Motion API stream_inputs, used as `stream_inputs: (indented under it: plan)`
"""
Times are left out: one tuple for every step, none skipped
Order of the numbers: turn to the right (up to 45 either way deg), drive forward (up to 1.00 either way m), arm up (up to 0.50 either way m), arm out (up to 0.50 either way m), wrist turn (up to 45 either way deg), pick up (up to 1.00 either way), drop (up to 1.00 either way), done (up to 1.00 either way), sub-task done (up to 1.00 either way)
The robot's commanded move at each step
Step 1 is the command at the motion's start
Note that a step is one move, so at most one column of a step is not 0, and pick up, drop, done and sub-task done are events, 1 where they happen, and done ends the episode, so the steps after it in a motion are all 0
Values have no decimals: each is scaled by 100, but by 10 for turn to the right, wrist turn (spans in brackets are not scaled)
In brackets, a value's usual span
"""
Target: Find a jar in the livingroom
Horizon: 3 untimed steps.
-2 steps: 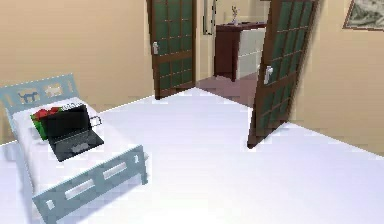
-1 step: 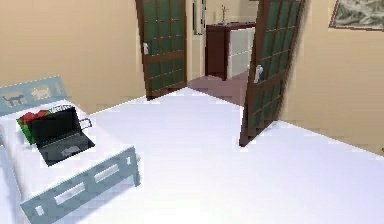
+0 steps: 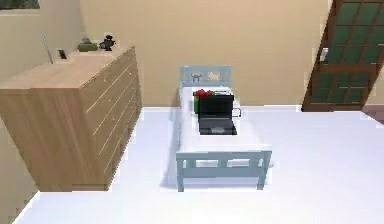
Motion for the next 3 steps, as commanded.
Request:
stream_inputs:
  plan:
    - [-450, 0, 0, 0, 0, 0, 0, 0, 0]
    - [-450, 0, 0, 0, 0, 0, 0, 0, 0]
    - [0, 15, 0, 0, 0, 0, 0, 0, 0]
